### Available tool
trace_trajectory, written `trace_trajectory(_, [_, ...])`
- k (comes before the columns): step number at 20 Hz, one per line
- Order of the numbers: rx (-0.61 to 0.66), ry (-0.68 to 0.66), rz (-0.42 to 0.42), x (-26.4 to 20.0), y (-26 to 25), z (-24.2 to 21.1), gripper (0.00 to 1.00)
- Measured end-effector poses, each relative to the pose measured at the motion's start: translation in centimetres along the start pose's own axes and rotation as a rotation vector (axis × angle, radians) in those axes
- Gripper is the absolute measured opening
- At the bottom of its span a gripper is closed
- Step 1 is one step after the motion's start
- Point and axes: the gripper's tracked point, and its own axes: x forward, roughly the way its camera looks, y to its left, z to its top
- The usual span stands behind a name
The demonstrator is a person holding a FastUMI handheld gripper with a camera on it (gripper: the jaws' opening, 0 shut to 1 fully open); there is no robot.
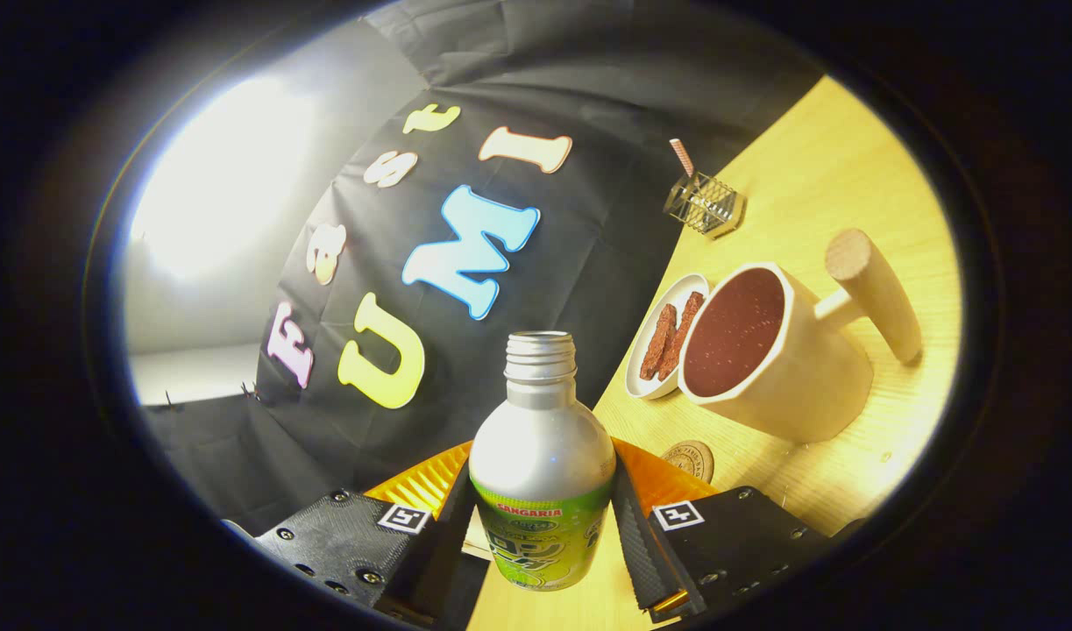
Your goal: Take the bottle from table, then pour the juice into the cup, finally place the bottle on the coaster
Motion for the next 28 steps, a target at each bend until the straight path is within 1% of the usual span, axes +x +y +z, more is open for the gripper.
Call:
trace_trajectory(2, [0.039, -0.009, 0.002, -0.1, -0.2, -0.1, 0.77])
trace_trajectory(5, [0.115, -0.021, 0.038, -0.1, 0.1, 0.0, 0.77])
trace_trajectory(9, [0.17, -0.035, 0.037, 0.2, -0.2, 0.0, 0.77])
trace_trajectory(17, [0.318, -0.063, 0.069, 0.8, 0.4, 0.2, 0.77])
trace_trajectory(22, [0.365, -0.07, 0.072, 1.1, 0.4, 0.2, 0.77])
trace_trajectory(26, [0.44, -0.082, 0.09, 1.3, 1.0, 0.0, 0.77])
trace_trajectory(28, [0.449, -0.078, 0.087, 1.4, 1.0, -0.2, 0.77])
